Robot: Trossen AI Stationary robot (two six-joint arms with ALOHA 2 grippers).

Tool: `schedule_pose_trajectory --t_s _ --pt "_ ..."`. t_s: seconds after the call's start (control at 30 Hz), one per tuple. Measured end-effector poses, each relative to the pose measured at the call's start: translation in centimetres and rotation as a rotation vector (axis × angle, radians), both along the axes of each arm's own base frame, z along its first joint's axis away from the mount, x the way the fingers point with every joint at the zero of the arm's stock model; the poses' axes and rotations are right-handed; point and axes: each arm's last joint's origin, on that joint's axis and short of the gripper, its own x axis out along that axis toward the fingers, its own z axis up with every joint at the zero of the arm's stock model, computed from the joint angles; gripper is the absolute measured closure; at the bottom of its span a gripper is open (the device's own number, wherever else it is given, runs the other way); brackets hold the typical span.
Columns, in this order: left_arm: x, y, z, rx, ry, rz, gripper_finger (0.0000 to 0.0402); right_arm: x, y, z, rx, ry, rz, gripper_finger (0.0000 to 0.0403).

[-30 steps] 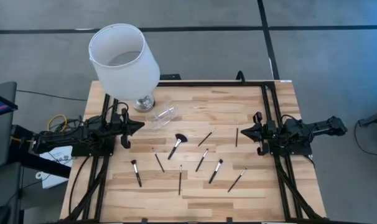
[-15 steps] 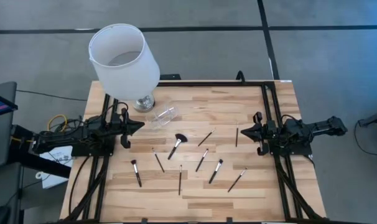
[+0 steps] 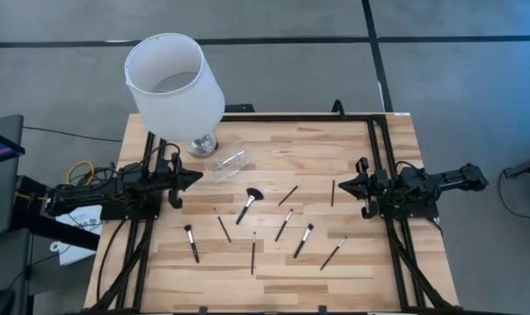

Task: Put items in baskets/containers
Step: Put the black eyebrow brush in the transparent organizer

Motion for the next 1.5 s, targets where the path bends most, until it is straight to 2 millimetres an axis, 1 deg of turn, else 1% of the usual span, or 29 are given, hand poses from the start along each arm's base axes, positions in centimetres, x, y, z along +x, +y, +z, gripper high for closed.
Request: schedule_pose_trajectory --t_s 0.07,0.27,0.3,0.4,0.47,0.6,0.7,0.77,0.83,0.9,1.0,1.07,1.2,1.33,1.43,1.5 --pt "0.0 -0.1 0.0 -0.041 -0.008 -0.029 0.0389 0.0 0.0 0.0 0.000 0.000 0.000 0.0403" --pt "0.0 -0.3 0.1 -0.041 -0.011 -0.104 0.0389 0.0 0.0 0.1 0.001 -0.008 0.000 0.0403" --pt "0.0 -0.3 0.1 -0.040 -0.010 -0.120 0.0389 0.0 0.0 0.2 0.014 -0.019 0.002 0.0403" --pt "0.0 -0.4 0.1 -0.037 -0.011 -0.136 0.0384 -0.1 0.0 0.5 0.136 -0.054 0.022 0.0403" --pt "0.0 -0.4 0.1 -0.025 -0.011 -0.129 0.0372 -0.1 0.0 0.7 0.187 -0.071 0.031 0.0403" --pt "0.0 -0.2 0.1 -0.031 -0.015 -0.085 0.0336 -0.3 -0.1 1.3 0.186 -0.121 0.029 0.0403" --pt "0.0 -0.2 0.1 -0.032 -0.016 -0.056 0.0307 -0.4 -0.2 1.9 0.120 -0.165 -0.035 0.0403" --pt "0.0 -0.1 0.1 -0.018 -0.017 -0.033 0.0291 -0.5 -0.5 2.0 0.131 -0.172 -0.103 0.0403" --pt "0.0 -0.1 0.1 -0.018 -0.011 -0.029 0.0278 -0.3 -0.6 1.4 0.167 -0.137 -0.155 0.0403" --pt "0.1 -0.1 0.0 -0.019 0.000 -0.037 0.0269 0.1 -0.6 0.8 0.183 -0.071 -0.168 0.0403" --pt "0.3 -0.1 -0.2 -0.022 0.023 -0.048 0.0260 0.6 -0.8 0.3 0.241 -0.025 -0.224 0.0397" --pt "0.4 -0.1 -0.3 -0.024 0.041 -0.047 0.0259 0.9 -0.9 0.0 0.258 0.011 -0.264 0.0383" --pt "0.7 -0.1 -0.4 -0.026 0.060 -0.047 0.0261 1.7 -1.3 -0.9 0.309 0.098 -0.345 0.0337" --pt "0.9 0.0 0.2 -0.013 0.001 -0.017 0.0265 2.5 -1.5 -2.5 0.421 0.219 -0.392 0.0301" --pt "1.0 0.1 1.4 -0.001 -0.117 -0.004 0.0266 3.0 -1.5 -3.9 0.468 0.333 -0.444 0.0291" --pt "1.2 0.0 1.7 0.007 -0.145 -0.039 0.0266 3.4 -1.5 -4.2 0.473 0.380 -0.475 0.0290"
